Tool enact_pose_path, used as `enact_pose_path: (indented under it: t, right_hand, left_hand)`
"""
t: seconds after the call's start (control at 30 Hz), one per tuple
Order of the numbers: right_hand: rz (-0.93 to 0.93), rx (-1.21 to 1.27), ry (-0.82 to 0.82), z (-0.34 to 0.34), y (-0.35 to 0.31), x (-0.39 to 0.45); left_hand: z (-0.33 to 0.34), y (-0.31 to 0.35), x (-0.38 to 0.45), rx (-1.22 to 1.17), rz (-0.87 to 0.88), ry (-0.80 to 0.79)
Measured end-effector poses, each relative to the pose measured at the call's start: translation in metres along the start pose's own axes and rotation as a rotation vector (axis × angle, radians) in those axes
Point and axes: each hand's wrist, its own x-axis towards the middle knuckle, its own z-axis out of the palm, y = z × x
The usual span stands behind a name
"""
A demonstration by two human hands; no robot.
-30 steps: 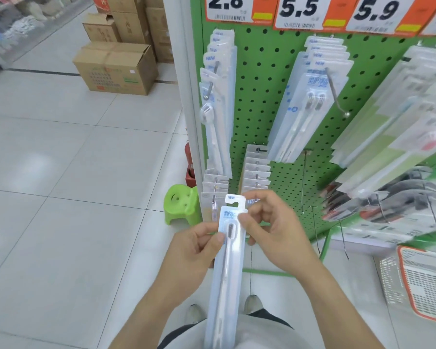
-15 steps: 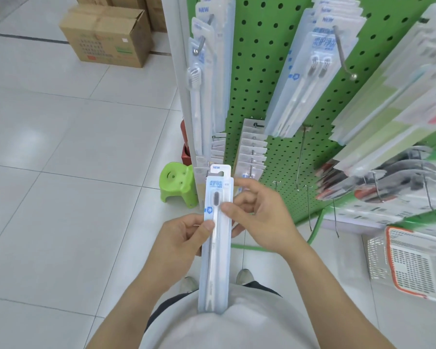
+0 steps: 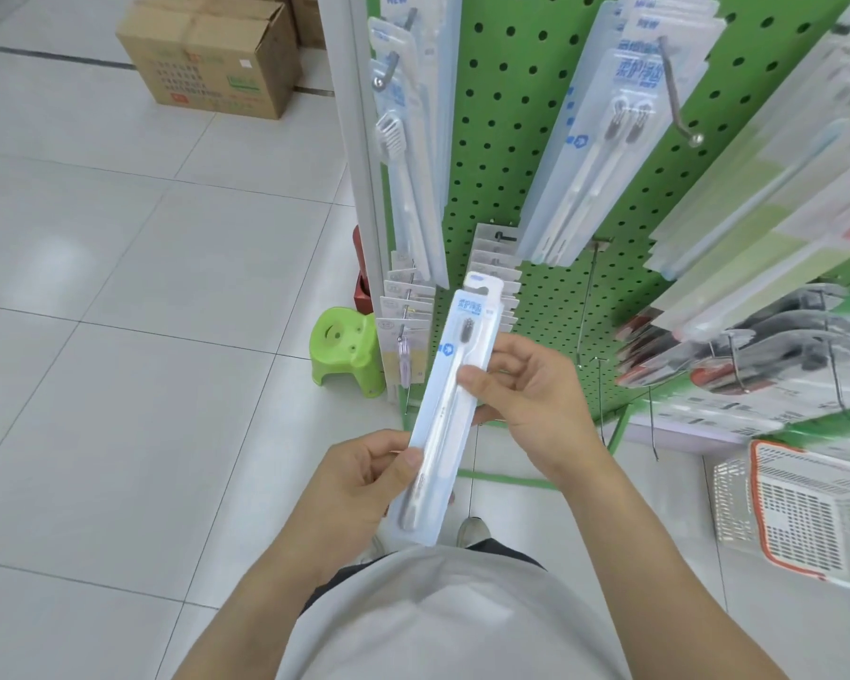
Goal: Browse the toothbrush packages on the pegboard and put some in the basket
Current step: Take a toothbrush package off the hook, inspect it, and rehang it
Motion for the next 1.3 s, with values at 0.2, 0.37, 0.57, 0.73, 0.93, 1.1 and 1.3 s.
enact_pose_path:
  t: [0.2, 0.37, 0.57, 0.73, 0.93, 1.1, 1.3]
  right_hand:
    - [0.069, -0.038, -0.052, -0.006, 0.001, 0.000]
    - [0.081, -0.089, -0.068, -0.013, 0.006, 0.000]
    - [0.097, -0.119, -0.046, -0.012, 0.011, -0.001]
    - [0.051, -0.112, 0.038, -0.010, 0.013, -0.002]
    - [0.092, -0.211, -0.138, -0.011, 0.013, -0.009]
    - [-0.082, -0.361, 0.144, -0.006, 0.013, -0.005]
    - [-0.190, -0.341, 0.135, 0.008, 0.002, -0.010]
  left_hand:
    - [0.001, 0.000, 0.001, -0.014, -0.003, 0.048]
    - [0.000, 0.001, -0.002, -0.042, 0.004, -0.053]
    - [-0.010, 0.003, -0.002, -0.012, -0.032, -0.126]
    - [-0.008, 0.000, -0.001, 0.010, -0.014, -0.155]
    - [0.003, 0.006, 0.001, 0.032, 0.059, -0.047]
    - [0.005, 0.008, 0.001, 0.120, 0.110, 0.008]
    - [0.013, 0.009, -0.005, 0.415, 0.277, 0.011]
